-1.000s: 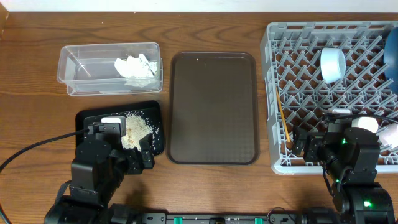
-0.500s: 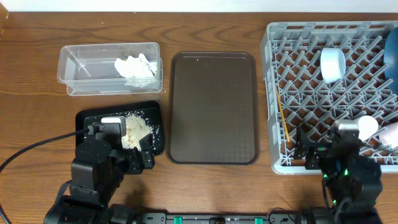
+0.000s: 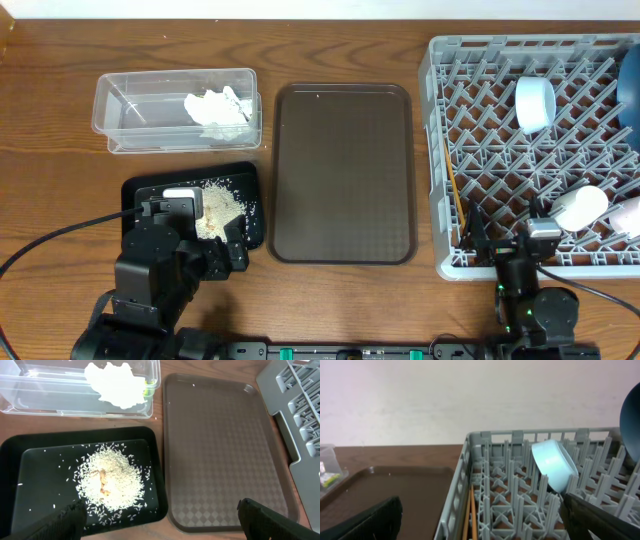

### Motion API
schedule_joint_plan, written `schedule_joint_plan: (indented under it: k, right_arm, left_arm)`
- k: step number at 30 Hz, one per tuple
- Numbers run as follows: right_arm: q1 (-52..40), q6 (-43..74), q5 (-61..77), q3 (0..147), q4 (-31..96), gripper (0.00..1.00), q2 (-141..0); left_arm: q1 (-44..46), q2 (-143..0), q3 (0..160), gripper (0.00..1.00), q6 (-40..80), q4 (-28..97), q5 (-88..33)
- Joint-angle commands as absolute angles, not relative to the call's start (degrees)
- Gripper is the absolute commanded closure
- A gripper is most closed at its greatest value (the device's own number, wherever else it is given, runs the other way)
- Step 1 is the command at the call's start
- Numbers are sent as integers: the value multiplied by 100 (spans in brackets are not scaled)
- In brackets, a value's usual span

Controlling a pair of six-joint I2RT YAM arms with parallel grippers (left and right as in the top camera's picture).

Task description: Sort waste into correct bins and load items into the dishwasher rack

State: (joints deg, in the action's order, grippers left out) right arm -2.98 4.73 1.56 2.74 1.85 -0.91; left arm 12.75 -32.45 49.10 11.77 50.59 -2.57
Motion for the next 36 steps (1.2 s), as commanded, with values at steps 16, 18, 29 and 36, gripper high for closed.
schedule_joint_plan:
  k: [16,18,29,36]
  right_arm:
    - [-344,419,193,32,412,1,-32]
    - [-344,419,193,32,412,1,-32]
    - [-344,419,193,32,412,1,-32]
    - [-344,419,193,32,412,1,-32]
  left_arm:
    - [1245,-3221,4893,1,1186,5048,-167]
    - [1245,-3221,4893,1,1186,5048,-167]
    - [1245,-3221,4893,1,1186,5048,-167]
    - [1245,-3221,4893,1,1186,5048,-167]
